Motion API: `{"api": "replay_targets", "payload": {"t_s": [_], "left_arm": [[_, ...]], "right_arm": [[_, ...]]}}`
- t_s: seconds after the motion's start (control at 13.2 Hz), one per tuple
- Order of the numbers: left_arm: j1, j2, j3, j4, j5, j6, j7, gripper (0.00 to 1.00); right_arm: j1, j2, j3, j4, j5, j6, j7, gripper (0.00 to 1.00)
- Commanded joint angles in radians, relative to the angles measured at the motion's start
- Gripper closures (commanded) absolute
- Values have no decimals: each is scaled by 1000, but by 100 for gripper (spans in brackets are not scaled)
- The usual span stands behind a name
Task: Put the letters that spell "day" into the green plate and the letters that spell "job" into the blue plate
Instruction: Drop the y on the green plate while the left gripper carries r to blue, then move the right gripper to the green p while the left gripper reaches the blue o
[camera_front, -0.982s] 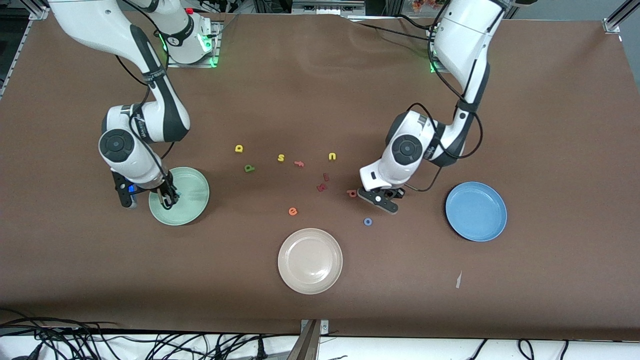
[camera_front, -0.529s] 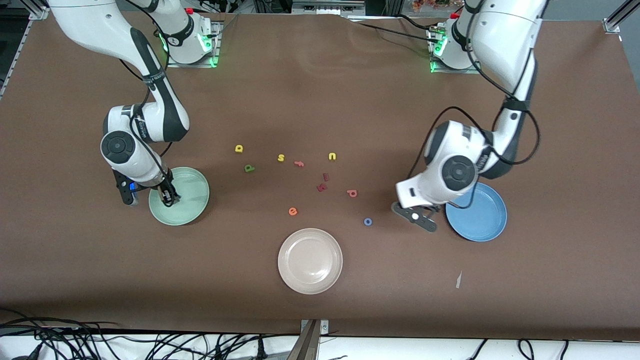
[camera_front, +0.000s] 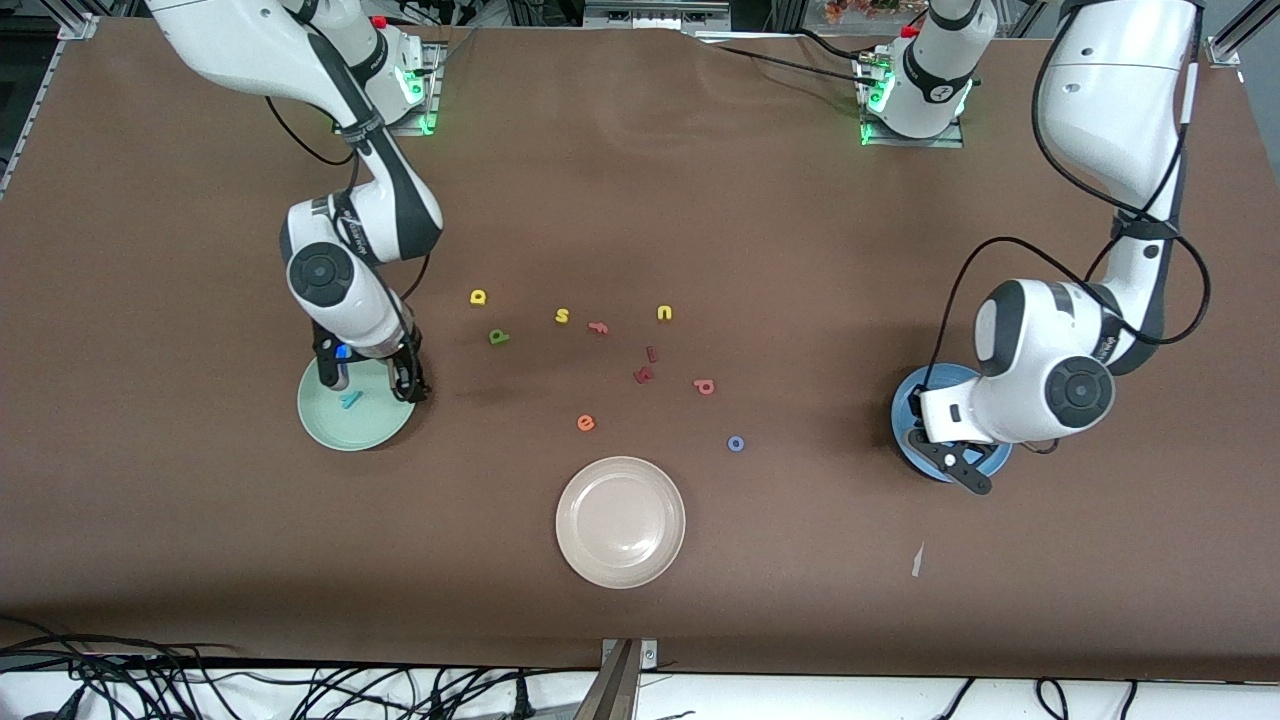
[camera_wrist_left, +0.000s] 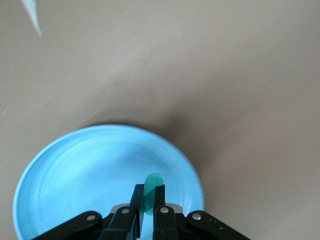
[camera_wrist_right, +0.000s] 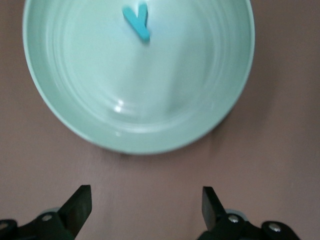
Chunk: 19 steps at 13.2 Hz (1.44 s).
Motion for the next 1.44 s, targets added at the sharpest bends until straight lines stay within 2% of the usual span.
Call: {"api": "replay_targets", "payload": {"t_s": [0.0,0.08,0.3,0.45,0.68,0.91,0.98,1.06,1.21,1.28,1.36], "left_arm": [[22,20,-11,8,13,-6,13,27],[24,17,-11,9,1,-6,-6,0],[-10,11,-16,38,-43,-11,-198,0],[-61,25,-16,77,-45,-11,-272,0],[-175,39,-16,85,-48,0,-549,0],[-254,114,-16,201,-48,0,-719,0],[-274,141,-16,239,-48,0,-766,0],[-289,169,-16,278,-48,1,-814,0],[-320,216,-16,328,-48,38,-887,0],[-329,233,-16,329,-48,82,-908,0],[-334,252,-16,332,-48,121,-912,0]], "right_arm": [[16,-10,22,-8,60,21,59,2],[28,-2,22,-8,76,45,81,2],[51,26,37,-11,77,99,145,2],[51,49,60,-11,79,113,173,2],[77,59,77,-58,79,102,165,3],[82,59,85,-91,79,102,162,5],[82,58,85,-103,79,104,165,9],[82,56,85,-106,85,102,174,26],[82,56,85,-105,91,104,174,82],[82,58,85,-105,91,105,177,100],[82,58,85,-105,91,107,186,100]]}}
